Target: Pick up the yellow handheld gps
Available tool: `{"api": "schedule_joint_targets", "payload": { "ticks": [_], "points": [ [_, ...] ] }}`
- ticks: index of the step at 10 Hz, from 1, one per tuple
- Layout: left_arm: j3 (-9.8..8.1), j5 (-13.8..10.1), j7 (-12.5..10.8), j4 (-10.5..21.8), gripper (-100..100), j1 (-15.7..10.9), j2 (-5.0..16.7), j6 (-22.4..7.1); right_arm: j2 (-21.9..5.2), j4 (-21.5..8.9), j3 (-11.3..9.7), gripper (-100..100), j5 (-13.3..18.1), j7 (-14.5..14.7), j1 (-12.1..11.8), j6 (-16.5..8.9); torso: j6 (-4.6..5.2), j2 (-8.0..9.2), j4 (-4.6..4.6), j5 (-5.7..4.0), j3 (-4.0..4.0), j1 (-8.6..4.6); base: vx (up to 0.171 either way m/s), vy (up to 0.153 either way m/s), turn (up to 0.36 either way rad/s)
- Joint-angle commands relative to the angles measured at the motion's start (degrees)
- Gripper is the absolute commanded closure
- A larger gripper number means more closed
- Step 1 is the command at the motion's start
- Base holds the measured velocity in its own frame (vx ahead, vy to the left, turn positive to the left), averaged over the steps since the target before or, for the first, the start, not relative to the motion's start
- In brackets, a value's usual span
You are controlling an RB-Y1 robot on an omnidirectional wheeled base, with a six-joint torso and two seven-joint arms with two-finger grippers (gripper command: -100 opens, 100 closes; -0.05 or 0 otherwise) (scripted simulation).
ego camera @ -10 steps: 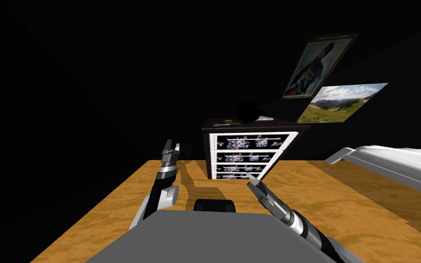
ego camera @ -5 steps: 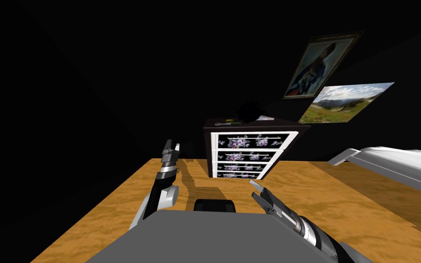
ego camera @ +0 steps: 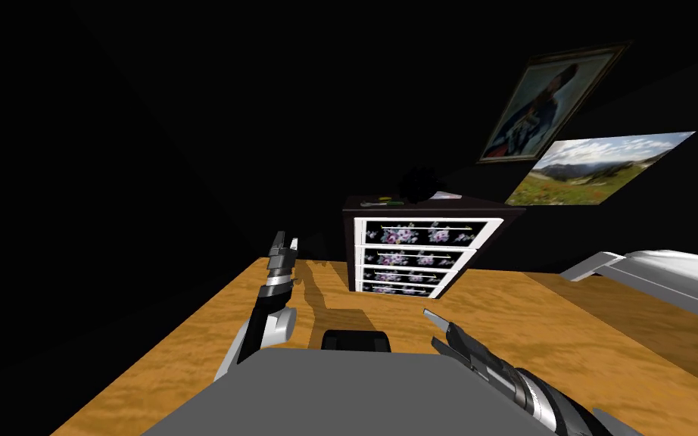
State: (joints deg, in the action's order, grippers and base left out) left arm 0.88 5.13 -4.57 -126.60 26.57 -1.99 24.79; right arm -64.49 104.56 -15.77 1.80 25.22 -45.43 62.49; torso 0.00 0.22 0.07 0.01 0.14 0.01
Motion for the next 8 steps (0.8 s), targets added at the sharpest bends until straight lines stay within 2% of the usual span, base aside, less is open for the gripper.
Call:
{"api": "schedule_joint_targets", "payload": {
  "ticks": [1,2,4,5,6,7,8],
  "points": [
    [0.00,0.0,0.0,0.0,0,0.0,0.0,0.0,-2.9,-0.4,0.1,-100,-0.1,0.0,-0.2,0.3,0.00,0.00,0.00,0.00,0.00,0.00,-0.031,0.006,-0.015],
    [0.00,0.0,0.0,0.0,0,0.0,0.0,0.0,-4.6,-3.2,-0.5,-100,-0.1,0.3,-0.1,2.8,0.01,-0.10,-0.02,-0.01,-0.05,-0.02,-0.065,0.021,0.141],
    [0.00,0.0,0.0,0.0,0,0.0,0.0,0.0,-8.3,-4.0,-0.5,-100,-0.1,0.3,-0.1,2.8,0.00,-0.01,0.00,0.01,-0.01,0.02,-0.052,0.017,0.049],
    [0.00,0.0,0.0,0.0,0,0.0,0.0,0.0,-10.0,-6.3,-1.0,-100,-0.3,0.4,0.1,5.2,0.01,-0.11,-0.02,0.00,-0.06,0.00,-0.061,0.026,0.193],
    [0.00,0.0,0.0,0.0,0,0.0,0.0,0.0,-11.7,-7.6,-1.0,-100,-0.3,0.4,0.1,5.2,-0.04,-0.07,-0.02,0.00,-0.04,0.03,-0.068,0.028,0.105],
    [0.00,0.0,0.0,0.0,0,0.0,0.0,0.0,-13.4,-7.7,-1.0,-100,-0.3,0.4,0.1,5.2,0.01,-0.04,-0.01,0.01,-0.02,0.04,-0.034,0.011,-0.029],
    [0.00,0.0,0.0,0.0,0,0.0,0.0,0.0,-14.0,-7.7,-1.0,-100,-0.3,0.4,0.1,5.2,0.02,-0.11,-0.02,0.00,-0.06,-0.01,-0.008,-0.002,-0.017]
  ]
}}
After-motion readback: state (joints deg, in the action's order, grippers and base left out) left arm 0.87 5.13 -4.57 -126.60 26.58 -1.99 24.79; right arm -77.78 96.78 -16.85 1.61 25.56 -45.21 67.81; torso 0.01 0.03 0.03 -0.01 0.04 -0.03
